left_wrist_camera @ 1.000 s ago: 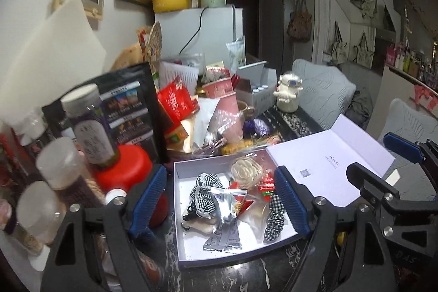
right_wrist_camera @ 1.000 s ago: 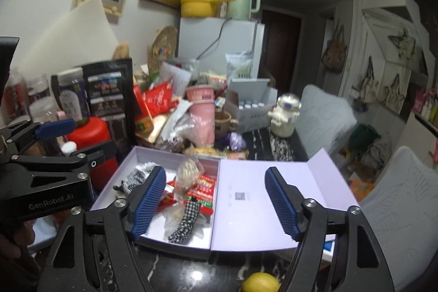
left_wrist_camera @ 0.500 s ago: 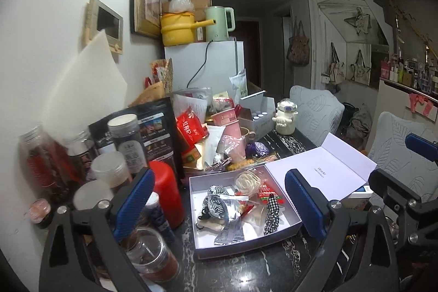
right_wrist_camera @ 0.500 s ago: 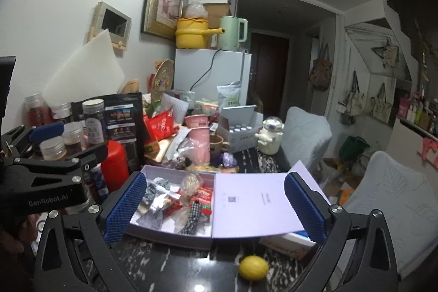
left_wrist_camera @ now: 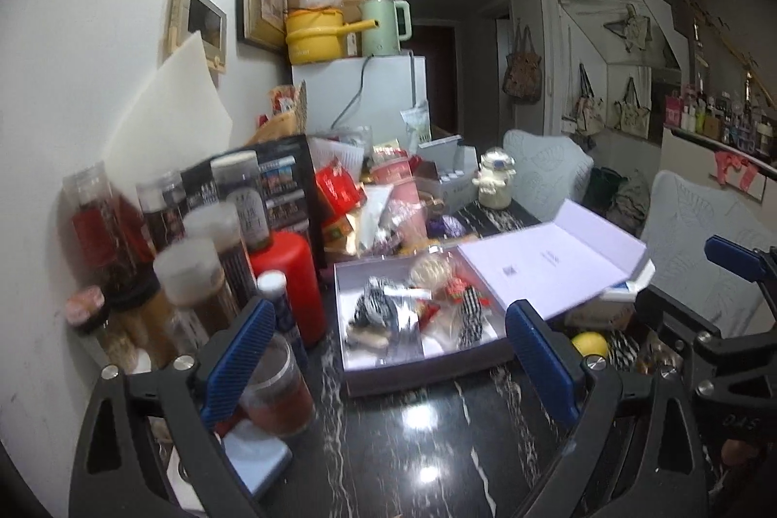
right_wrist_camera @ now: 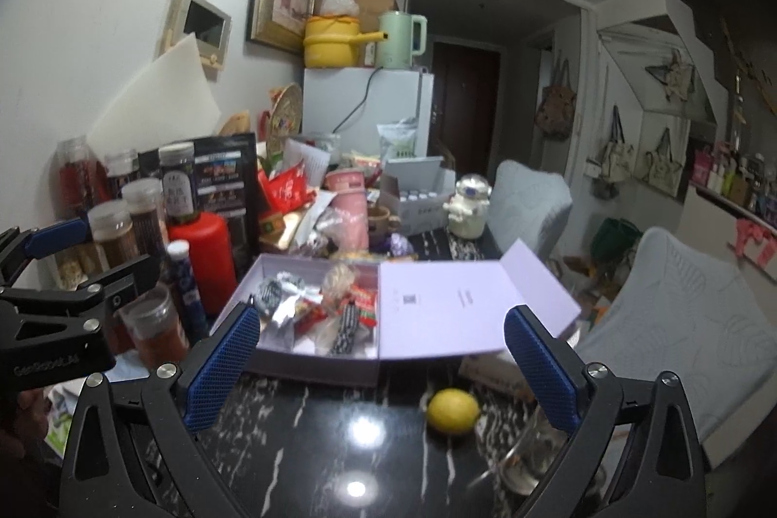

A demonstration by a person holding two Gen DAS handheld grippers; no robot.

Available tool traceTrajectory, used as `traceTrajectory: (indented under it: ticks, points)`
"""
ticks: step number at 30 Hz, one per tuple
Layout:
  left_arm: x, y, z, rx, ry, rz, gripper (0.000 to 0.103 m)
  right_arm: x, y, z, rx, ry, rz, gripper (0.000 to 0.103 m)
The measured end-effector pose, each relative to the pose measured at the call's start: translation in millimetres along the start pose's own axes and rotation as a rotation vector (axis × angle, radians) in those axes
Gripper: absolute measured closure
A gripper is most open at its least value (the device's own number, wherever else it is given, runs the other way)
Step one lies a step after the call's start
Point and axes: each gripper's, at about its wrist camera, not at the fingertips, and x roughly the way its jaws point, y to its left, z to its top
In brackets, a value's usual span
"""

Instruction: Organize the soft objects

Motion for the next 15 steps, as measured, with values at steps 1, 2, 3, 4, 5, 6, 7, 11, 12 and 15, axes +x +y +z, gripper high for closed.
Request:
traceTrajectory:
  ticks: [1, 2, 3, 4, 5, 6, 7, 11, 12, 15]
  points:
    - [0, -1, -5, 0.005, 0.005, 0.003, 0.006, 0, 1, -3, 0.002, 0.004, 0.001, 0.001]
    - [-1, -2, -9, 0.007, 0.009, 0.004, 0.006, 0, 2, -9, 0.004, 0.014, 0.003, 0.001]
    - [0, -2, -15, 0.006, 0.017, 0.003, 0.006, -1, 3, -14, 0.004, 0.019, 0.004, 0.001]
    - [1, -2, -18, 0.002, 0.024, 0.001, 0.006, -2, 4, -18, 0.002, 0.021, 0.007, 0.001]
    - [2, -1, -23, -0.005, 0.030, 0.001, 0.006, -2, 5, -23, -0.002, 0.022, 0.009, 0.001]
    - [4, 0, -27, -0.017, 0.035, 0.000, 0.006, -3, 4, -26, -0.004, 0.023, 0.012, 0.001]
    - [6, 0, -33, -0.024, 0.043, -0.002, 0.006, -2, 5, -30, -0.007, 0.026, 0.015, 0.001]
    - [13, -1, -51, -0.029, 0.069, -0.001, 0.006, 3, 5, -46, -0.010, 0.052, 0.007, 0.001]
    - [14, -2, -54, -0.030, 0.074, -0.001, 0.006, 4, 5, -50, -0.009, 0.058, 0.001, 0.001]
    - [19, -2, -64, -0.035, 0.098, -0.009, 0.006, 7, 2, -57, -0.002, 0.072, 0.001, 0.001]
